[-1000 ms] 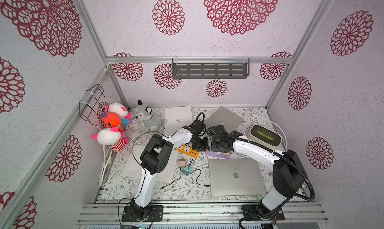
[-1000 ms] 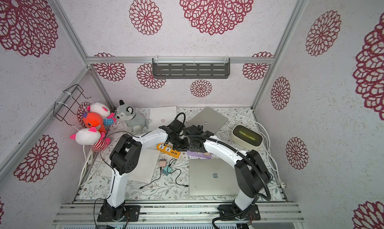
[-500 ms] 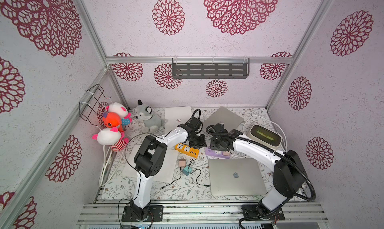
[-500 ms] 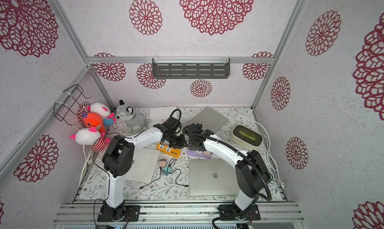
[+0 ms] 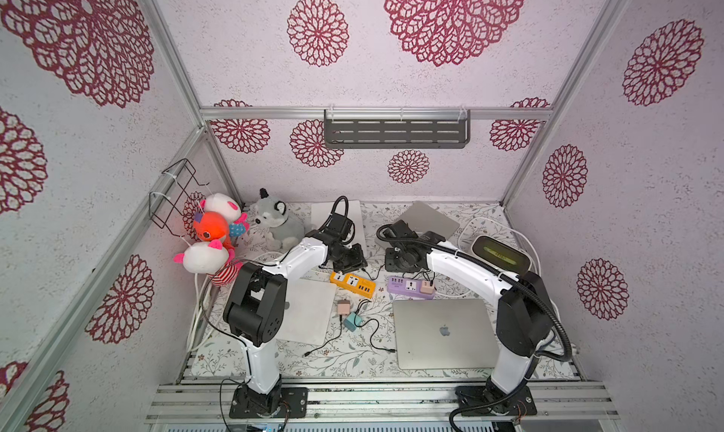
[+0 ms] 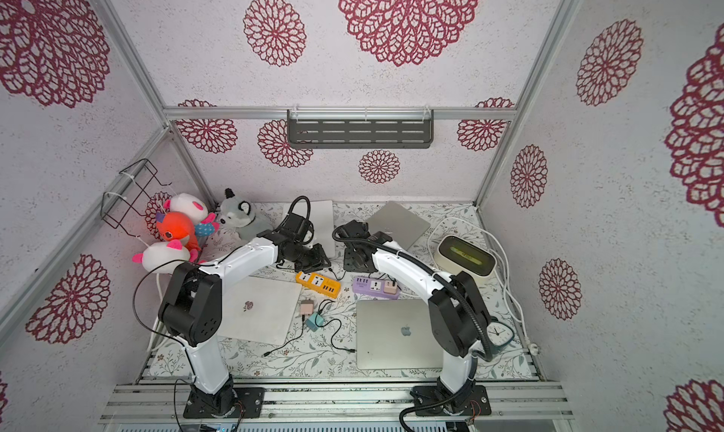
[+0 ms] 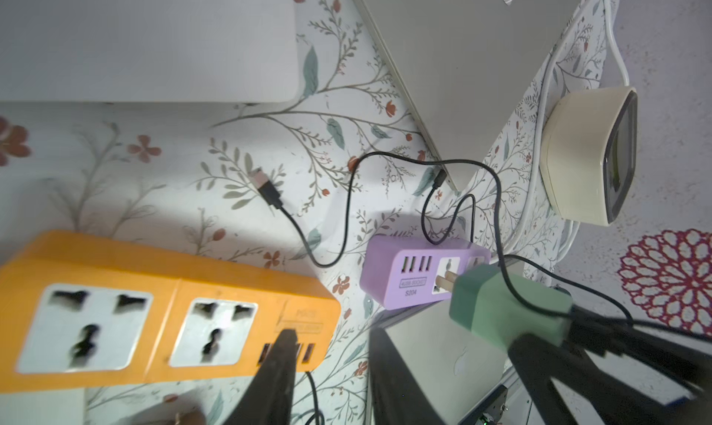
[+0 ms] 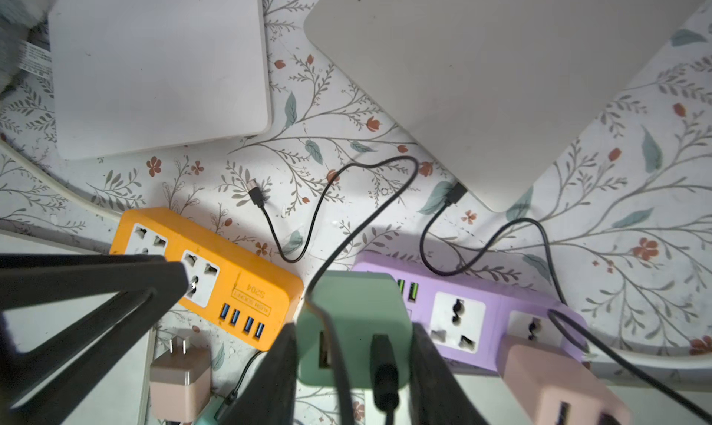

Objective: Unplug the laptop charger
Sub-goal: Remove the plug from the socket, then place the plug at the center of the board.

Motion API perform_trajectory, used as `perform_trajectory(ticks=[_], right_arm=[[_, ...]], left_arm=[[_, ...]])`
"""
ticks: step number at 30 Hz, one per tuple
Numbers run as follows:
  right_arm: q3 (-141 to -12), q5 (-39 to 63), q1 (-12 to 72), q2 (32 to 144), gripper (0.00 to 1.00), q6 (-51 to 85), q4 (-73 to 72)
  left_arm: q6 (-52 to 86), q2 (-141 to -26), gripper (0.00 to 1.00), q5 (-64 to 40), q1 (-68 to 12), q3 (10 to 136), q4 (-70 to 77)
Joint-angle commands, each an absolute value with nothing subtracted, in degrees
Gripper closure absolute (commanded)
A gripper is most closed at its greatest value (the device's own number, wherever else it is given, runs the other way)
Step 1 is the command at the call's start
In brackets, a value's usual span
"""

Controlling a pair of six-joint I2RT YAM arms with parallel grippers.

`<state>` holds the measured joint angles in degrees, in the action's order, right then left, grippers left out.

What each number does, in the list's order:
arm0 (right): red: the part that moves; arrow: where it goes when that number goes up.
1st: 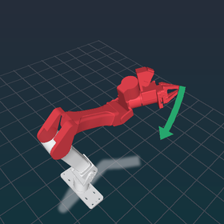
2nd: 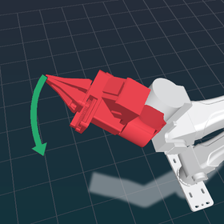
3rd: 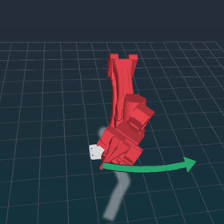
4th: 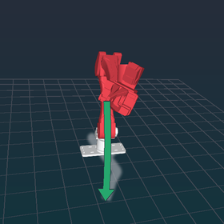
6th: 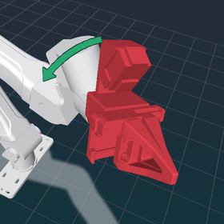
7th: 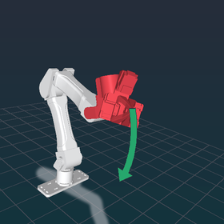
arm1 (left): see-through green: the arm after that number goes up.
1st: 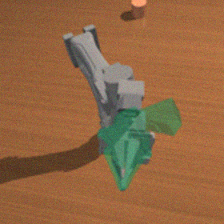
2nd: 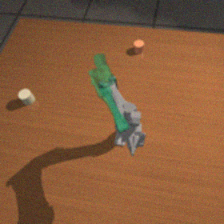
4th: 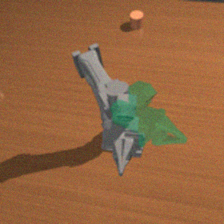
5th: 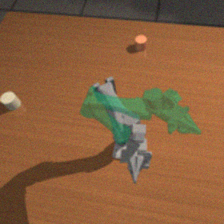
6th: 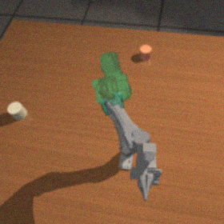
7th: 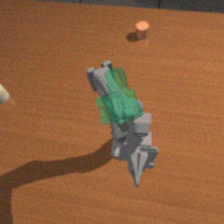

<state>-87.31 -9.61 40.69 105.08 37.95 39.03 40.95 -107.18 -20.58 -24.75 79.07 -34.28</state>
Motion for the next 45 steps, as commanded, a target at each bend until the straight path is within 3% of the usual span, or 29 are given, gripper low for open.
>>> perform_trajectory(ticks=[1, 9, 29, 39, 45], right_arm=[[-91.4, -7.6, 40.9, 107.3, 0.68, 35.8, 40.9], [-99.2, -5.1, 40.9, 115.3, 0.68, 33.3, 44.6], [-104.5, 0.8, 40.4, 123.9, 0.66, 31.1, 49.5], [-124.4, 1.1, 37.3, 136.2, 0.51, 27.3, 57.0], [-125.2, 1.7, 36.4, 136.9, 0.42, 26.9, 56.9]], left_arm=[[40.2, -104.3, 0.64, -19.8, -23.3, 77.4, -34.5], [40.1, -102.4, 0.64, -19.7, -21.1, 74.3, -34.0], [39.8, -103.5, 0.64, -20.7, -20.5, 73.5, -33.0], [39.7, -103.9, 0.64, -20.9, -20.5, 74.1, -33.4], [40.2, -103.9, 0.64, -20.9, -20.4, 73.8, -33.0]])
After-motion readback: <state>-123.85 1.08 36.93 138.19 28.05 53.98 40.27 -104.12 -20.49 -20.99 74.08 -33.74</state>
